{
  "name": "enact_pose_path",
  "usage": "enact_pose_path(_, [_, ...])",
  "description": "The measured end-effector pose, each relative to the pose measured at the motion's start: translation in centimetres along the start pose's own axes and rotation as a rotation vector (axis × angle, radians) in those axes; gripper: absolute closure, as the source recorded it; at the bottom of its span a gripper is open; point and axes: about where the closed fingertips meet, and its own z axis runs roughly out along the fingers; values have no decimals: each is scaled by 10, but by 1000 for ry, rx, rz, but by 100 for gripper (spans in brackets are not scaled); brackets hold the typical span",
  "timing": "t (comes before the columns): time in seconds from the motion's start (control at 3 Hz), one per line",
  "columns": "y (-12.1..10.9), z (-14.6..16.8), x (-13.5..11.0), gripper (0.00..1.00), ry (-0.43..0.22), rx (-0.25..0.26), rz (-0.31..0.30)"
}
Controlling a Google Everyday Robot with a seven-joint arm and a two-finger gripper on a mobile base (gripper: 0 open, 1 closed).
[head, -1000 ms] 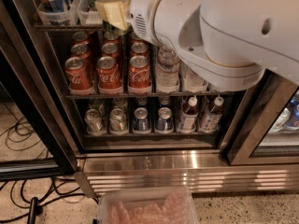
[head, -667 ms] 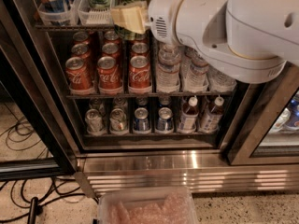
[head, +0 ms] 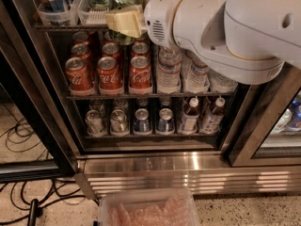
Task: Pick green can from top shelf of fridge
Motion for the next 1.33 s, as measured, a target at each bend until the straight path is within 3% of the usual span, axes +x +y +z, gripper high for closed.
enact_pose_path(0.33, [9,-11,6,100,5,-23,16])
enact_pose_path(0.67, [29,-48,25,100,46,-86,59])
enact_pose_path(1.0, [68,-78,40,100,107,-218,115])
enact_pose_path(1.33, [110,-90,44,100,153,-392,150])
